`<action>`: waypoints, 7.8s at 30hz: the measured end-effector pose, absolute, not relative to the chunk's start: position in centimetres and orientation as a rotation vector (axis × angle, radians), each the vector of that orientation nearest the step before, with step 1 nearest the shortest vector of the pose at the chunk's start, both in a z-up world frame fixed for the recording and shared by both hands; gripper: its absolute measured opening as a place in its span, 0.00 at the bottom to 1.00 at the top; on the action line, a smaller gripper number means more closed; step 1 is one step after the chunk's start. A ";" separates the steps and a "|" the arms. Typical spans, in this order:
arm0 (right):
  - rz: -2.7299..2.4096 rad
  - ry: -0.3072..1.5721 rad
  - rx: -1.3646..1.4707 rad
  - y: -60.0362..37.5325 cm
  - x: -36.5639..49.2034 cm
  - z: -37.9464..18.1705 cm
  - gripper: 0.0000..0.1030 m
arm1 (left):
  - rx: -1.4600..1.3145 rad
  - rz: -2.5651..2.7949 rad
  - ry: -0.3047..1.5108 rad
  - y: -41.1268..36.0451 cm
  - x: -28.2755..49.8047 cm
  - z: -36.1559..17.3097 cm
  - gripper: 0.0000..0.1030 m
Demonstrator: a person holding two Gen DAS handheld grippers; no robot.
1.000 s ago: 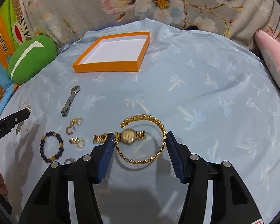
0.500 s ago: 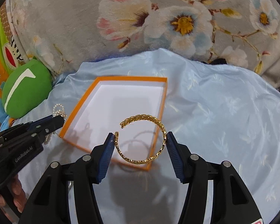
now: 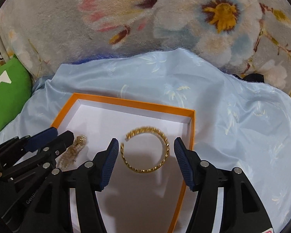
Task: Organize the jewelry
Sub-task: 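Release the bangle in the orange box with the right tool while the left drops the pearls in, then close the right tool on the gold watch band, then grasp the silver watch with the left tool and lift it, then carry the silver watch toward the orange box with the left tool while the right lifts the gold watch, then lower both watches into the orange box and open both tools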
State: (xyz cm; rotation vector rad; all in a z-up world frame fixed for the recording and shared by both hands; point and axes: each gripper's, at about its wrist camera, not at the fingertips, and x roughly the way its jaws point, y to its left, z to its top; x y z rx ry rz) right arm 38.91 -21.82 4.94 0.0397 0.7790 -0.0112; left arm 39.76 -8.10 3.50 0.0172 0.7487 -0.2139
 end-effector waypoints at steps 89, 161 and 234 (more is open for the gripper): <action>0.165 0.953 0.005 -19.0 5.6 1.1 0.29 | -0.110 -0.196 0.921 1.7 7.8 0.9 0.73; 0.075 0.928 0.133 -19.6 3.3 0.8 0.22 | -0.146 -0.232 0.871 0.3 14.2 3.5 0.41; 0.118 0.949 0.198 -17.5 9.1 1.8 0.11 | -0.152 -0.305 0.805 0.0 15.9 6.6 0.19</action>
